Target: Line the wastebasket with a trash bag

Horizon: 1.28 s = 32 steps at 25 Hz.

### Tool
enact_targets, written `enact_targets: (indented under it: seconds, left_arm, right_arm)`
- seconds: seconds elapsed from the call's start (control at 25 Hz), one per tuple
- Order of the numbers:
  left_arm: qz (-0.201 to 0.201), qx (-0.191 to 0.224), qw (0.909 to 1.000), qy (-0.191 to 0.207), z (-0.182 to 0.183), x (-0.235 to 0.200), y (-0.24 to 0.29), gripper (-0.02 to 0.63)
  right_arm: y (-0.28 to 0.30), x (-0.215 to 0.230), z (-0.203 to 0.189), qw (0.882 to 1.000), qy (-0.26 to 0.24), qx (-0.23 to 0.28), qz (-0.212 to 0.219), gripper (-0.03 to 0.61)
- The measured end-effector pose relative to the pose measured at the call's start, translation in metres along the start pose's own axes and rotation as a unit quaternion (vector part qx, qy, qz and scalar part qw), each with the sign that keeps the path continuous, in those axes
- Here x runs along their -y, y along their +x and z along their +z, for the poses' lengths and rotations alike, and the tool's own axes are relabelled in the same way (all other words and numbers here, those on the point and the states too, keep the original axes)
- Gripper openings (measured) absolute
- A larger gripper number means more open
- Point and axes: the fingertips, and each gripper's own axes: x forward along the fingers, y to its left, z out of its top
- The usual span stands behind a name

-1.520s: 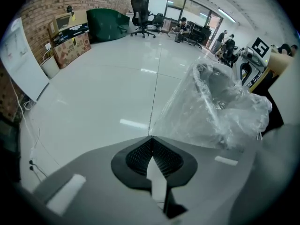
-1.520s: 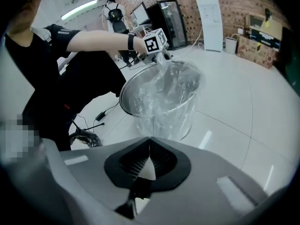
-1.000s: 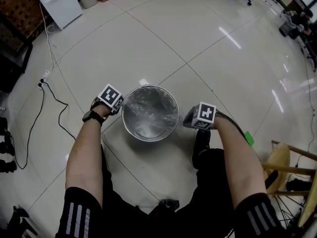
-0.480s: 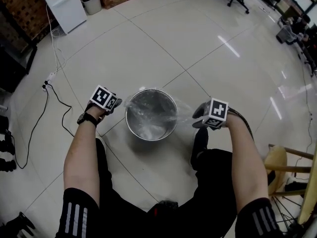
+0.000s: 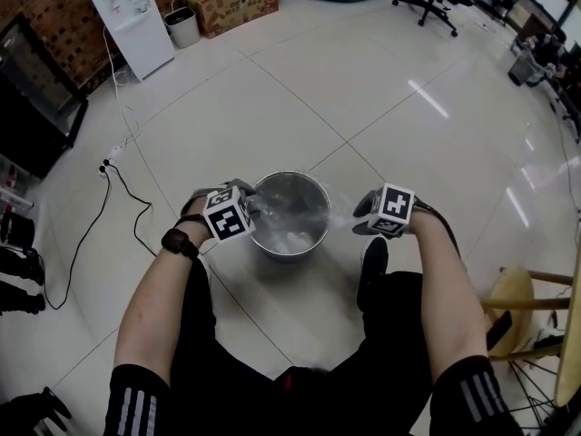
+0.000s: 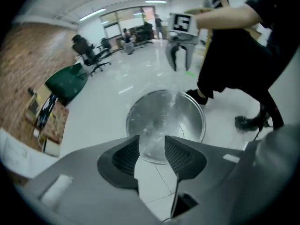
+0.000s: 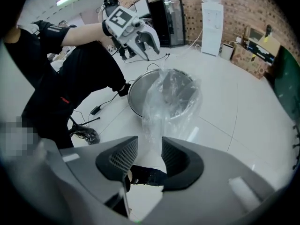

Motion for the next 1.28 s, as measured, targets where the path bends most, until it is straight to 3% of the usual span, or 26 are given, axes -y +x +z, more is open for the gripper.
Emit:
enact_targets:
  seconds: [0.12, 0.2, 0.28, 0.36, 0.44, 0.56, 0.68, 0.72, 0.88, 1.0, 1.28]
  left_arm:
    - [-0.027, -0.031, 0.9954, 0.087, 0.023, 0.051, 0.028, 0.163]
    - [-0.045, -0.052, 0.9913, 0.112, 0.026, 0.07, 0.051, 0.164]
    - [-0.039, -0.074, 0.988, 0.13, 0.023, 0.068, 0.071, 0.164]
    - [-0.025, -0.084, 0.9886, 0.123, 0.02, 0.057, 0.086, 0.166]
    - [-0.037, -0.087, 0.9895, 0.109, 0.019, 0.056, 0.095, 0.166]
    - [-0.074, -0.102, 0.9842, 0.125, 0.016, 0.072, 0.108, 0.184]
    - [-0.078, -0.111, 0.9814, 0.136, 0.017, 0.078, 0.121, 0.189]
    - [-0.073, -0.112, 0.9814, 0.138, 0.018, 0.076, 0.123, 0.175]
    - [-0.058, -0.112, 0.9827, 0.136, 0.018, 0.071, 0.123, -0.005]
    - [-0.066, -0.106, 0.9826, 0.138, 0.021, 0.077, 0.116, -0.006]
    - [-0.07, -0.08, 0.9831, 0.149, 0.031, 0.083, 0.092, -0.006]
  right_arm:
    - [0.003, 0.002, -0.004, 1.0, -0.006, -0.009, 0.005, 0.169]
    - [-0.001, 0.006, 0.001, 1.0, -0.007, 0.004, 0.003, 0.169]
    - [-0.01, 0.011, 0.01, 1.0, -0.007, 0.022, 0.001, 0.169]
    - [-0.014, 0.015, 0.016, 0.999, -0.01, 0.035, 0.0, 0.169]
    - [-0.012, 0.017, 0.015, 0.999, -0.013, 0.037, 0.004, 0.169]
    - [-0.005, 0.02, 0.005, 0.999, -0.009, 0.028, 0.013, 0.169]
    - [-0.005, 0.028, 0.002, 0.999, 0.007, 0.038, 0.018, 0.169]
    - [-0.006, 0.029, 0.003, 0.999, 0.011, 0.043, 0.02, 0.169]
    - [-0.021, 0.037, 0.024, 0.995, 0.016, 0.094, 0.007, 0.169]
    - [-0.038, 0.048, 0.042, 0.99, 0.023, 0.134, -0.023, 0.167]
    - [-0.009, 0.031, 0.032, 0.998, -0.03, 0.045, -0.005, 0.17]
